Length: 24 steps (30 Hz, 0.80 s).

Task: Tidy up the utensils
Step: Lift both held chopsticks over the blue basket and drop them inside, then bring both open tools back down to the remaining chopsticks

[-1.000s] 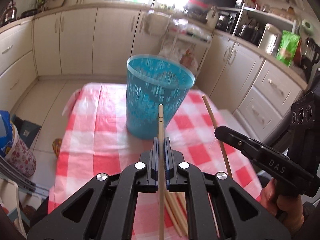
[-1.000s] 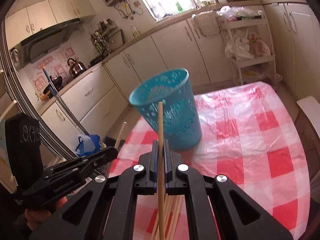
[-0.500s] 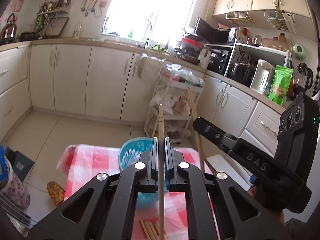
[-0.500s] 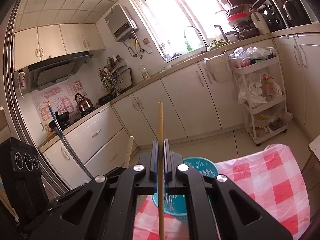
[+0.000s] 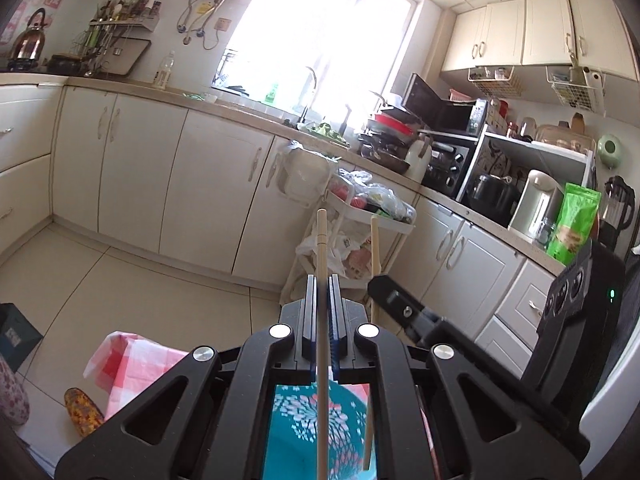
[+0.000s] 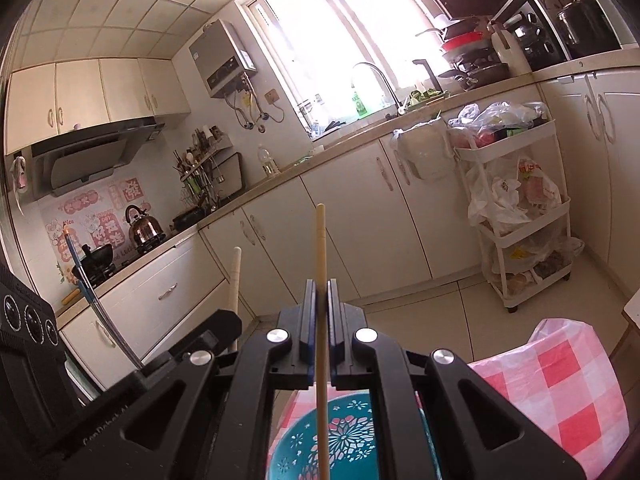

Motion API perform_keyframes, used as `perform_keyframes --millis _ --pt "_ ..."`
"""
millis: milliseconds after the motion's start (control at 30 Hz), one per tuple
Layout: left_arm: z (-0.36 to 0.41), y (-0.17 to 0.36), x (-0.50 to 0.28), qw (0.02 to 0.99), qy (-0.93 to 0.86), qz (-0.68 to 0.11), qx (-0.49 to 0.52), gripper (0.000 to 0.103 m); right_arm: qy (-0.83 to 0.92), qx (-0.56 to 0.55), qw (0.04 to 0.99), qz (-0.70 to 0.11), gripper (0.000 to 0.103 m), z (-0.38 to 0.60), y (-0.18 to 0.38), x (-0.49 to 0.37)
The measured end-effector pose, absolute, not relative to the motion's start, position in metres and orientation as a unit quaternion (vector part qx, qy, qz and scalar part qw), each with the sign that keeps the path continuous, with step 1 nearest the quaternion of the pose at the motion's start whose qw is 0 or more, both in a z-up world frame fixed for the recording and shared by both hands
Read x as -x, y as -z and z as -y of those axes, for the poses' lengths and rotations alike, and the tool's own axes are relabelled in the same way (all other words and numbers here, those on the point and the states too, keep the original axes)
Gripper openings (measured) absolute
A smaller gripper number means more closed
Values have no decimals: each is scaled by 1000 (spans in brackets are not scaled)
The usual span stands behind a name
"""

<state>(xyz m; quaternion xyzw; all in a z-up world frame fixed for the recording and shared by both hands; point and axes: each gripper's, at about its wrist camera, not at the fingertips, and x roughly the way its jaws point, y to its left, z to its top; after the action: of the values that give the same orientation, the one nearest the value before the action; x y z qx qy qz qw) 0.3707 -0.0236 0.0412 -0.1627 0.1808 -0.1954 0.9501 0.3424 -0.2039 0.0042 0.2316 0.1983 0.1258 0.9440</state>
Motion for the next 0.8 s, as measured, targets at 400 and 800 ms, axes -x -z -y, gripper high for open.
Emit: perform_keyframes --millis 400,800 --pt "25 2 -403 952 146 -201 177 5 -103 -203 932 -283 6 195 43 -363" --pt "8 23 -381 944 117 -267 154 15 -85 -218 923 -307 23 218 41 -326"
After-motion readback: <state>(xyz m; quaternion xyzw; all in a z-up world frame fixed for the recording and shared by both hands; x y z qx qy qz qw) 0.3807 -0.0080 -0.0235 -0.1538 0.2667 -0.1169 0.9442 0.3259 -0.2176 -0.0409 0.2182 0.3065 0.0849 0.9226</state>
